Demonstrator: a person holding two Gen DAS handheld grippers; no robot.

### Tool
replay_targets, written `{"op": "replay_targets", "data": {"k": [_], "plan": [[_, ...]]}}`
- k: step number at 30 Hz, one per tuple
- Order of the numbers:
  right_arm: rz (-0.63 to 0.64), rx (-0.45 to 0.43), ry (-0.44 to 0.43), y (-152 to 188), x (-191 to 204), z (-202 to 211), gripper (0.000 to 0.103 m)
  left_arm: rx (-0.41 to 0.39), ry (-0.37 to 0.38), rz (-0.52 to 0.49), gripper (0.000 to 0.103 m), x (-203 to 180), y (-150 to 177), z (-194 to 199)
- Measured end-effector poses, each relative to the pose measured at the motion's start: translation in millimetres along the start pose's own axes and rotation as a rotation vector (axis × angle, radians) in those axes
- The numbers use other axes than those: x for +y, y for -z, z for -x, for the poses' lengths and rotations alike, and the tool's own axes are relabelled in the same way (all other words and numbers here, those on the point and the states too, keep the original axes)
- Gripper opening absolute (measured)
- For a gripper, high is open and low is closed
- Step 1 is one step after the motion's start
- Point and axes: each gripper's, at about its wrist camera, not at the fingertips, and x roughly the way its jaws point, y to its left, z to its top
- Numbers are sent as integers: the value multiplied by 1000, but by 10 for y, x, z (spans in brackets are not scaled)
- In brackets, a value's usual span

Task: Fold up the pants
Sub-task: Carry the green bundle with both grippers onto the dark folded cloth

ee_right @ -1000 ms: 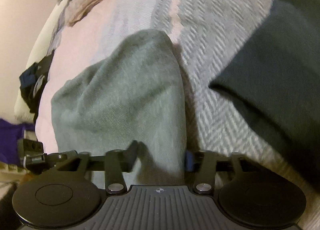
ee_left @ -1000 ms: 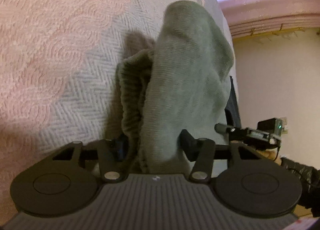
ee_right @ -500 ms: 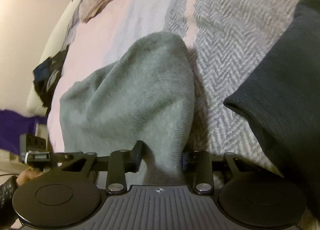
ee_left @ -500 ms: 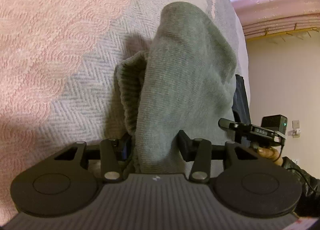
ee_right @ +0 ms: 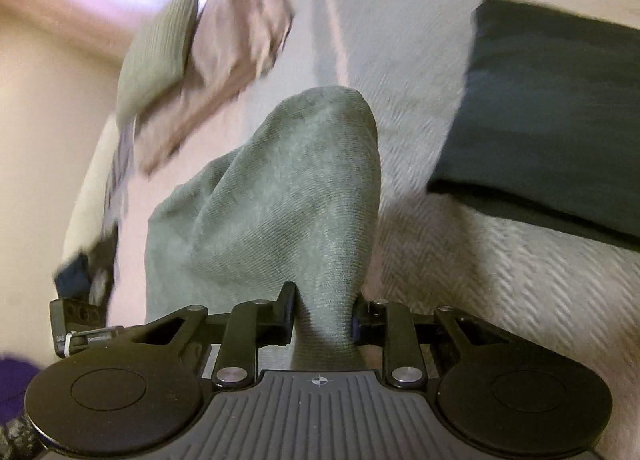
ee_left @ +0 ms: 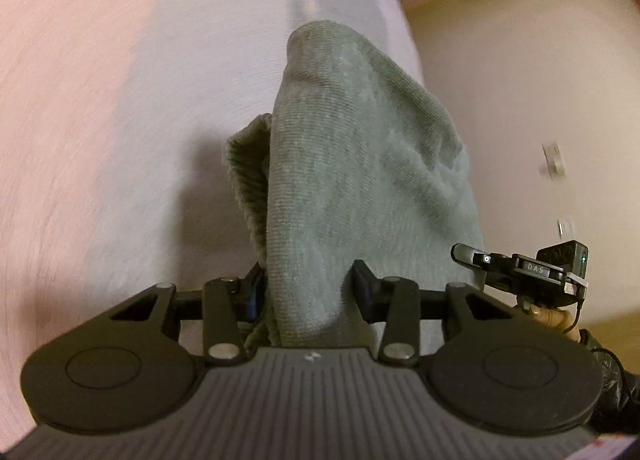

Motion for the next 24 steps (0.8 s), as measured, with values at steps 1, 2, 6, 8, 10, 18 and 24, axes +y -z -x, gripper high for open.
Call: {"op": "replay_targets", "data": {"k": [1, 2, 6, 8, 10, 18, 24], "plan": [[-27, -33, 0, -9, -7, 120, 22, 21, 6, -37, 38, -121, -140, -17], [-55, -71, 1, -30, -22, 256, 22, 40, 14, -75, 38, -266, -281, -58], [-152, -221, 17, -225, -201, 767, 22, 113, 45, -243, 38, -1033, -1000, -428], [-188, -291, 27, -383, -382, 1018, 22, 135, 65, -310, 38, -1392, -1247, -701], [-209, -345, 48, -546, -572, 1222, 22, 160, 89, -353, 38, -1706, -1457, -1033], [-345, -396, 123, -1159, -1751, 1512, 22, 277, 103, -403, 38, -2345, -1845, -2689], [-420, -312, 139, -1399, -2475, 1354, 22, 343, 46, -342, 38, -2320, -1975, -3466]]}}
